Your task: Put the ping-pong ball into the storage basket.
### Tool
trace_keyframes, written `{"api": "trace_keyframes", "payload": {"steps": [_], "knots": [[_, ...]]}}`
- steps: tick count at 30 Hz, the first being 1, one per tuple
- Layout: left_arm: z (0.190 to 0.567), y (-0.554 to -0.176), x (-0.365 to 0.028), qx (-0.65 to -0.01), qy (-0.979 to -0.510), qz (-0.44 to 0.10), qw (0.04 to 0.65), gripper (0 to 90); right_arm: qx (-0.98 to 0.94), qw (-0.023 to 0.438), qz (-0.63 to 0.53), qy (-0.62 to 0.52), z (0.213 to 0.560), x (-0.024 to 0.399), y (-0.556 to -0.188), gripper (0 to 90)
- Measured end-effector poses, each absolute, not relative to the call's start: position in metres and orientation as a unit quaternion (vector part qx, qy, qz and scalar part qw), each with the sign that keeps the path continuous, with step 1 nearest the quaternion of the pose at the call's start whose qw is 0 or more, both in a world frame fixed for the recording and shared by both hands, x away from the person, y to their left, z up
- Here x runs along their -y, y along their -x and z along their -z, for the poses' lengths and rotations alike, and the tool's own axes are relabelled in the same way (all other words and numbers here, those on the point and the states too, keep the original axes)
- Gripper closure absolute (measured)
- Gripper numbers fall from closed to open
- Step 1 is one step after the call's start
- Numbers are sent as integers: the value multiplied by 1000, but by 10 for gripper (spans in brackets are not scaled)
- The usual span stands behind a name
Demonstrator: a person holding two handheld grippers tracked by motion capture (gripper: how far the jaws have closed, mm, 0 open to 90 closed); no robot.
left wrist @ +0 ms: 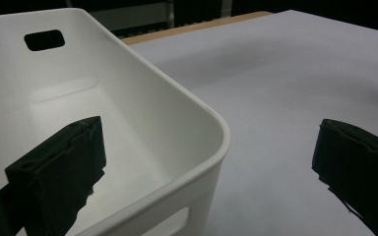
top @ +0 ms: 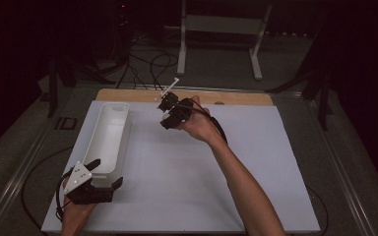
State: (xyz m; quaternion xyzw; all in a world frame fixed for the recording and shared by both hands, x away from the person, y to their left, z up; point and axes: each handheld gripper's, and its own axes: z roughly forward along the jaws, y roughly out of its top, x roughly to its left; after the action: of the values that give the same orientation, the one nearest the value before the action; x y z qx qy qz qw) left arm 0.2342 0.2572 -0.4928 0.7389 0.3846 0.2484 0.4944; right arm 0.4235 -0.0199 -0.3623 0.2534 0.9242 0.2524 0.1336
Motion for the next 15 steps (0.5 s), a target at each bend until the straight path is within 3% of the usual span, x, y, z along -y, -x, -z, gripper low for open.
{"api": "trace_keyframes", "payload": {"steps": [15], "knots": [[493, -234, -257, -384, -739, -248, 494, 4, -923, 134, -256, -254, 360, 15, -423, 500]]}}
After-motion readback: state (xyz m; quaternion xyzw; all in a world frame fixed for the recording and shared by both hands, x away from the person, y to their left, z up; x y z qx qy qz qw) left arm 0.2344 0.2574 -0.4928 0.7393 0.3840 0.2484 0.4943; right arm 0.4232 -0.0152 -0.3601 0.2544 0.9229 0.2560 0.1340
